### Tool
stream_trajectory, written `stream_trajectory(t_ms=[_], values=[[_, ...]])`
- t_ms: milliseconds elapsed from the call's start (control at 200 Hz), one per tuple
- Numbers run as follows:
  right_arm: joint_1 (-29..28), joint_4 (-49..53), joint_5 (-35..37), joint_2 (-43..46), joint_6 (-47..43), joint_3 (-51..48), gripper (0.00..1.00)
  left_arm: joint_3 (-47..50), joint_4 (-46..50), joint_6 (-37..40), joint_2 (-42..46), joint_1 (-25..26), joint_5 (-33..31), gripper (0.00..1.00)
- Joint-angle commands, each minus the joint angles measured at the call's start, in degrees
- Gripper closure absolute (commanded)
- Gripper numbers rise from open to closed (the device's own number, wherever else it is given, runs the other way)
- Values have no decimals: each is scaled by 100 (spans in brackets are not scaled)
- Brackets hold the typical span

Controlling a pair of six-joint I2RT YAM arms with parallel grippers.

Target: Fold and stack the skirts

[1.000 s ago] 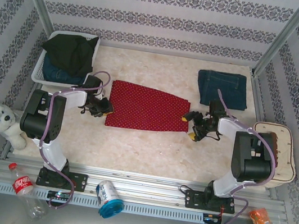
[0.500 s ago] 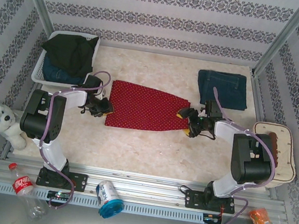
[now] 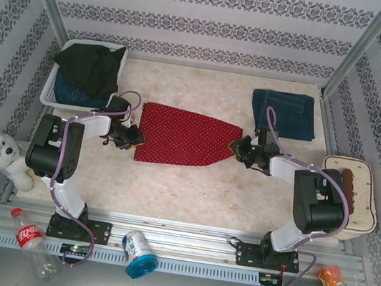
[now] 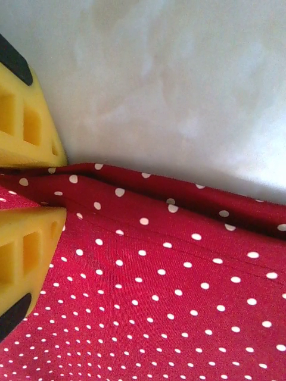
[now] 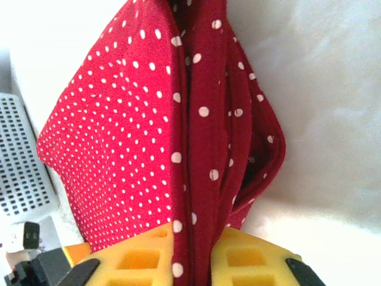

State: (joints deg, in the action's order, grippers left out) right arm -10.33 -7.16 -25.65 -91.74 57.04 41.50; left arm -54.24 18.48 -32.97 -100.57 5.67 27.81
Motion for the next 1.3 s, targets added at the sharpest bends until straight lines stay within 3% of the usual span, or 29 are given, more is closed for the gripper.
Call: stream_trajectory(t_ms=[0, 150, 305, 500, 679, 929, 1134, 1294], values=[[-329, 765, 965, 581, -909, 421, 96, 15, 423, 9, -120, 74, -118, 77], [-1101, 1498, 1594, 757, -1986, 1028, 100, 89, 248, -237, -53, 76, 139, 77], [-2003, 1926, 1834, 337, -2958, 2027, 100, 83, 235, -328, 90, 90, 184, 77], [-3195, 2895, 1888, -1062, -4349, 3867, 100, 231, 97, -454, 214, 100, 273, 77], [-3926, 4139, 2147, -2728, -4890, 5850, 100, 268, -11, -517, 170, 95, 313, 81], [-4173, 5489, 2670, -4143, -4594, 7441, 100, 316, -95, -570, 100, 88, 336, 86], [-4181, 5796, 3605, -3970, -3895, 7318, 100, 373, -98, -545, 108, 60, 300, 86], [-3907, 5241, 2997, -3339, -3708, 6564, 100, 357, -60, -482, 93, 39, 271, 86]])
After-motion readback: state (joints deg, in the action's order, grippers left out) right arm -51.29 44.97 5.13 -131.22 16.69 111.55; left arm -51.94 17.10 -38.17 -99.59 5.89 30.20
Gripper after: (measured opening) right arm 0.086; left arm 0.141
